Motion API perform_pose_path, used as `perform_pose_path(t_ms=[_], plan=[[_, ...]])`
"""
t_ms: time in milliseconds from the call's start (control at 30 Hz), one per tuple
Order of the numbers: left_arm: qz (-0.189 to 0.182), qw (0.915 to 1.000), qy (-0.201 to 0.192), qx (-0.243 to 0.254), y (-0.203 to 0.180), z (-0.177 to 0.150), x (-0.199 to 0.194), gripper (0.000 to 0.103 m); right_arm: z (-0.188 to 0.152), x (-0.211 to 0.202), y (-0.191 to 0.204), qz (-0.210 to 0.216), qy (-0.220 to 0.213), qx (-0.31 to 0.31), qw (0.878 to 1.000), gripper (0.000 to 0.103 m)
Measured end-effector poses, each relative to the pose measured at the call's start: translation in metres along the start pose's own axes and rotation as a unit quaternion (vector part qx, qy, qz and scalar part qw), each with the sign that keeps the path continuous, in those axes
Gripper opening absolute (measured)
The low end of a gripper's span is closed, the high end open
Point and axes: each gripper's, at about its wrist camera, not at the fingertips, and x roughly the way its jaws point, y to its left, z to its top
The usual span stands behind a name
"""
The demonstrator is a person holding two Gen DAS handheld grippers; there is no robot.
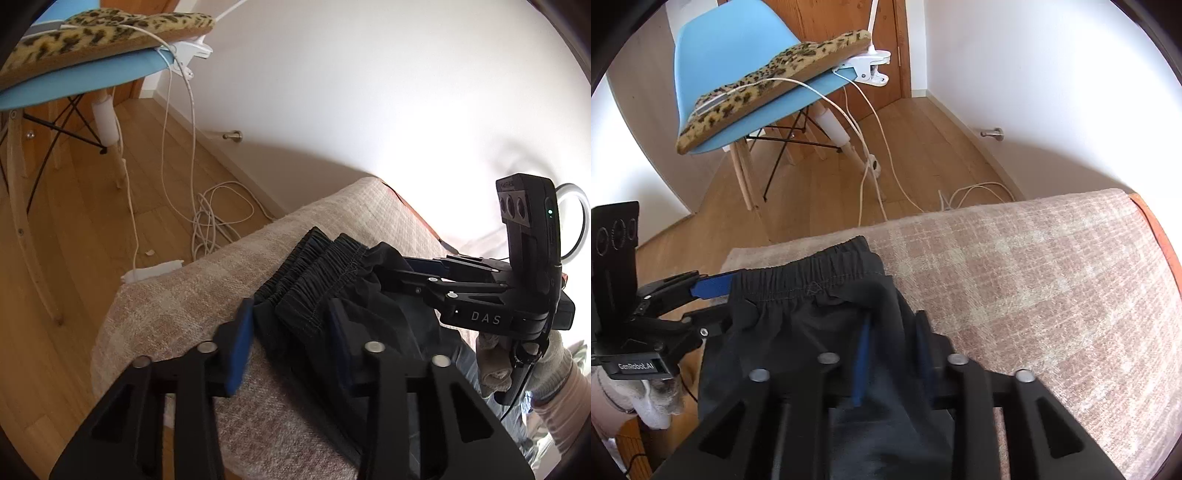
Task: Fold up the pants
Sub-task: 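Lift the elastic waistband with the right tool and carry it over the trousers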
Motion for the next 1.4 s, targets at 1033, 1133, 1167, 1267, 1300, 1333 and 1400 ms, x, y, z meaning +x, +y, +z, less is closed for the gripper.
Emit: perform_pose_path(t_ms=[1033, 1133, 1167, 1267, 1300, 1333, 1400], plan=[[0.014, 0.9671, -0.068, 0.245, -0.110, -0.063, -0.006, 0.016, 0.034, 0.030, 0.023, 0.036, 0.195, 0.131, 0.971, 0.038], [0.008, 0.9674, -0.049, 0.248, -0.112, -0.062, -0.009, 0.021, 0.023, 0.025, 0.017, 0.027, 0.183, 0.129, 0.974, 0.023], [0.003, 0.9674, -0.043, 0.249, -0.112, -0.062, -0.013, 0.023, 0.021, 0.022, 0.013, 0.031, 0.180, 0.138, 0.974, 0.020], [-0.008, 0.9671, -0.038, 0.251, -0.108, -0.062, -0.036, 0.035, 0.009, 0.004, -0.005, 0.063, 0.155, 0.186, 0.968, 0.017], [-0.011, 0.9672, -0.038, 0.251, -0.105, -0.062, -0.046, 0.036, 0.005, -0.005, -0.012, 0.075, 0.142, 0.203, 0.966, 0.017], [-0.012, 0.9679, -0.038, 0.248, -0.101, -0.061, -0.055, 0.038, 0.002, -0.015, -0.019, 0.091, 0.124, 0.223, 0.963, 0.016], [-0.022, 0.9726, -0.035, 0.229, -0.090, -0.058, -0.070, 0.039, -0.005, -0.036, -0.031, 0.114, 0.094, 0.257, 0.955, 0.016]])
